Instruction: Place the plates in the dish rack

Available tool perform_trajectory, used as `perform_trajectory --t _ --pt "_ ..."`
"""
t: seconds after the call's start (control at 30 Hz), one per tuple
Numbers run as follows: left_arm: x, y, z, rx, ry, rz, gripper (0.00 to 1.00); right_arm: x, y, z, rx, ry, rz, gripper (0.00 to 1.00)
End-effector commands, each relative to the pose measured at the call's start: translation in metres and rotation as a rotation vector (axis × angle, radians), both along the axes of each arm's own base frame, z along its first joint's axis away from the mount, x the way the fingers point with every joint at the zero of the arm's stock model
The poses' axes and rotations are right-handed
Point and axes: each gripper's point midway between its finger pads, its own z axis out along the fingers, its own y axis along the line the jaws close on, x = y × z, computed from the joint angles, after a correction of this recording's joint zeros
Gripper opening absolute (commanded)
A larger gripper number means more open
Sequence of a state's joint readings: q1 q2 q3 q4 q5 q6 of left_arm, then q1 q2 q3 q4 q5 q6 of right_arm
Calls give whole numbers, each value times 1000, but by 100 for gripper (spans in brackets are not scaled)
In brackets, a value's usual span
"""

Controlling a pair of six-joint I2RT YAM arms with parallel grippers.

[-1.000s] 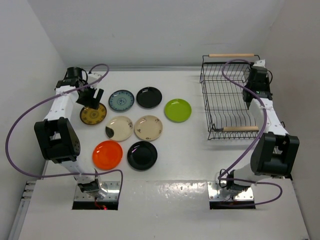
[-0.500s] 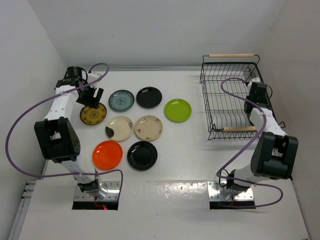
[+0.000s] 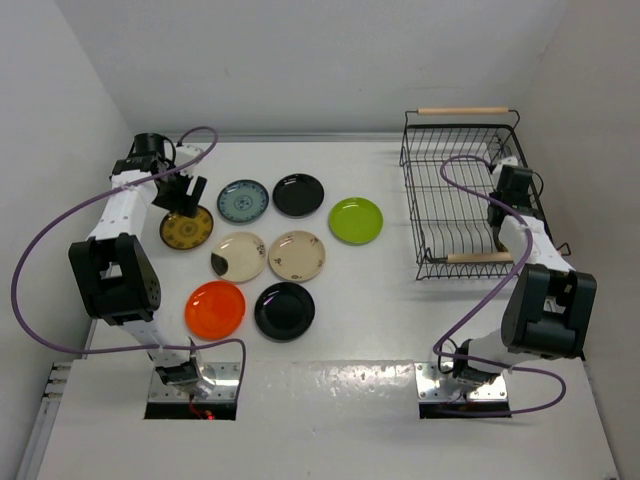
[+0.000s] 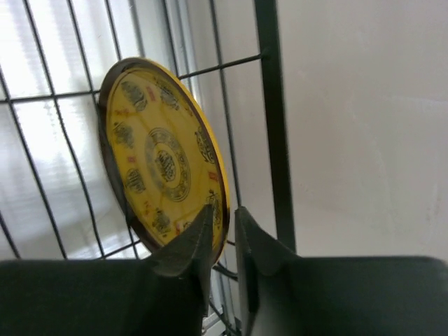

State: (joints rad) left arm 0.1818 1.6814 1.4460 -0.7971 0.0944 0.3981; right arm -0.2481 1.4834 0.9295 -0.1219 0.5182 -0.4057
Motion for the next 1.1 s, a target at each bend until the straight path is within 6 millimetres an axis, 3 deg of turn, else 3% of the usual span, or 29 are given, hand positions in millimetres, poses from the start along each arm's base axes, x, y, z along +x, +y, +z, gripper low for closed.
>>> perform_trajectory --t 0.0,0.27,0.4,0.43,0.5,0.57,0.6,0.67,0.7,0.73,0.83,0.9,1.0,1.07 --pt "5 2 8 7 -35 17 83 0 4 -1 49 -29 -15 20" --pt "3 2 12 14 -44 9 86 -2 6 3 85 -44 -48 46" --pt "8 13 13 -33 -56 79 89 5 6 23 108 -92 -69 60" --pt "13 19 20 -55 -68 106 89 12 4 38 107 -125 -77 71" --pt "14 30 8 -149 -21 177 89 13 4 48 120 -148 -97 81" --pt "24 51 13 -202 -43 251 89 17 3 67 116 -192 -101 94" --pt "26 54 -1 -241 -10 268 89 18 3 75 124 -210 -113 99" --pt "33 71 -5 -261 -15 318 89 24 4 103 122 -277 -113 99" --pt "35 74 -10 -282 -7 335 89 24 6 107 136 -294 -123 99" --pt "39 76 -26 -290 25 340 89 28 9 128 152 -348 -121 99" --pt "54 82 -37 -318 30 348 89 28 28 144 232 -393 -94 99" --pt "64 85 -59 -336 61 347 89 24 41 166 256 -436 -52 99" --pt "64 82 -90 -372 127 358 86 18 71 171 277 -443 30 99" --pt "59 80 -98 -373 156 351 84 15 94 178 290 -458 93 99"
